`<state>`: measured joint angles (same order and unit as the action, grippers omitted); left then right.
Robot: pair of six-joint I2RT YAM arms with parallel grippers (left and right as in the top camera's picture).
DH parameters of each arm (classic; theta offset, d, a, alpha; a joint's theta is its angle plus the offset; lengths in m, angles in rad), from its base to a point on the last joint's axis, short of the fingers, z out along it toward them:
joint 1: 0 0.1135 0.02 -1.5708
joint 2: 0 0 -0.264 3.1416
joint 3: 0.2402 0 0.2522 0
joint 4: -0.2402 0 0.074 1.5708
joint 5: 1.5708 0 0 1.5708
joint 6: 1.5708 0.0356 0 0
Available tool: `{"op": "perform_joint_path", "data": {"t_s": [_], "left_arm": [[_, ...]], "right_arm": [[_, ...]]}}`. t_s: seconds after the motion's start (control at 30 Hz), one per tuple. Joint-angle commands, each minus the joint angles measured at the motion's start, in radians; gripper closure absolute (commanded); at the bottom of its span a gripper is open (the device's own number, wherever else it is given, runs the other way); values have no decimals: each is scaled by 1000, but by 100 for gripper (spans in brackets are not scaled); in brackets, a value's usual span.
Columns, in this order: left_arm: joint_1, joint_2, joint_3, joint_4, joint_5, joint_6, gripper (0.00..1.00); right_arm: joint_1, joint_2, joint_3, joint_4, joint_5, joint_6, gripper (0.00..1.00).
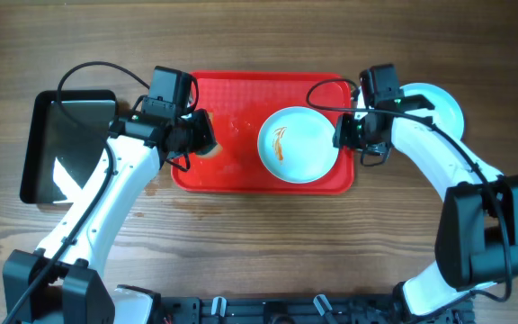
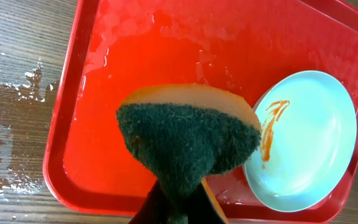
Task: Clean dirty plates on tray and stack at the side
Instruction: 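Drag the last plate left toward the sponge with the right gripper, then scrub the last plate with the sponge while the right gripper holds it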
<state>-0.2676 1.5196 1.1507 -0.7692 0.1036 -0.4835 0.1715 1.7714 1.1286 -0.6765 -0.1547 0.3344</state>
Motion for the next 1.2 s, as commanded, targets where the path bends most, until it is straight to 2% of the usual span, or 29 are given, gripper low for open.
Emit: {"op": "perform_joint_path", "data": {"t_s": [0.0, 0.2, 0.47, 0.5, 0.57, 0.67, 0.73, 0.93, 1.17], "left_arm": [[-6, 7, -7, 3, 12, 8, 96], [-6, 7, -7, 3, 12, 8, 96], [-6, 7, -7, 3, 12, 8, 96], [-6, 7, -7, 3, 12, 8, 96], [-6, 7, -7, 3, 12, 8, 96], [-6, 7, -7, 3, 12, 8, 96], [-6, 7, -7, 3, 12, 8, 96], [-6, 7, -7, 3, 12, 8, 96], [-6, 7, -8, 2, 12, 9, 96]], "right_arm": [[6, 32, -24, 34, -100, -31, 66], [6, 54, -25, 34, -101, -18, 62], [12, 152, -25, 45, -103, 10, 62], [11, 153, -25, 48, -103, 10, 65], [11, 153, -24, 56, -114, 22, 85], [11, 153, -24, 64, -146, 124, 85], [14, 153, -24, 84, -201, 140, 94], [125, 153, -24, 160, -206, 166, 96], [317, 156, -24, 257, 6, 337, 96]]}}
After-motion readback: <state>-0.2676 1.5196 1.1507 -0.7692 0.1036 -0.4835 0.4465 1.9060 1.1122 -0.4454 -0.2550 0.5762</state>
